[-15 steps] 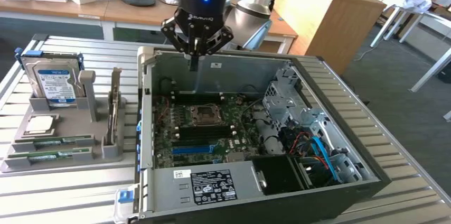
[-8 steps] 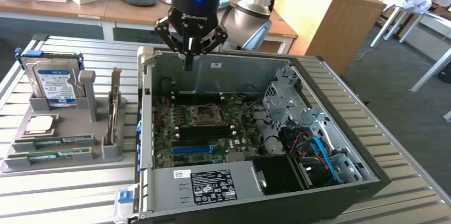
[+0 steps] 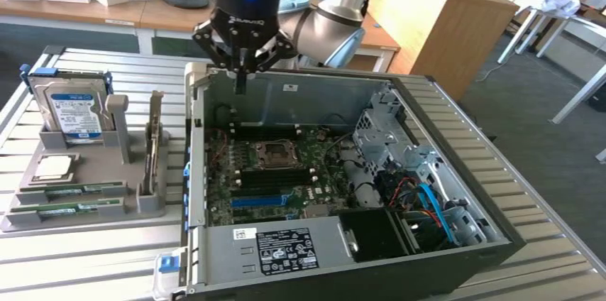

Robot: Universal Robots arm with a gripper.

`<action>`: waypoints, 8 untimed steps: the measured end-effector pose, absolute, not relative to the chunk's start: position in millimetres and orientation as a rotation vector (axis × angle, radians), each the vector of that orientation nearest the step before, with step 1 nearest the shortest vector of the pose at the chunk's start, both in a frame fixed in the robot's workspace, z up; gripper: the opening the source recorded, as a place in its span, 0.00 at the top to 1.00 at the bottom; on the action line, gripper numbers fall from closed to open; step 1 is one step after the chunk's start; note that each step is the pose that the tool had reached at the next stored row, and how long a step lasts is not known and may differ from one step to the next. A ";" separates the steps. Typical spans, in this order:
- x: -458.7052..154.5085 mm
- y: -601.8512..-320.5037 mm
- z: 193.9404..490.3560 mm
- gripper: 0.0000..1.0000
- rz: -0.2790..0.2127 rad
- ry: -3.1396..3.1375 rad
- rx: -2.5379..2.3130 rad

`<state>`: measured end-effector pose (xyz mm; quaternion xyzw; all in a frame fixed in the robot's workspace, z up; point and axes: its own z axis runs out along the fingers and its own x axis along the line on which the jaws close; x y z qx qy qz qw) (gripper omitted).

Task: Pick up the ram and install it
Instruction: 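Reach for the ram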

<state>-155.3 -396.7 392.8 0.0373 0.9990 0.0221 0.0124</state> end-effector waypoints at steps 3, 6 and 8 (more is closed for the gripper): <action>-163.7 -396.4 392.8 0.90 0.069 3.114 0.117; -172.5 -395.9 392.7 0.90 0.069 3.114 0.117; -178.8 -395.5 392.6 0.90 0.069 3.114 0.117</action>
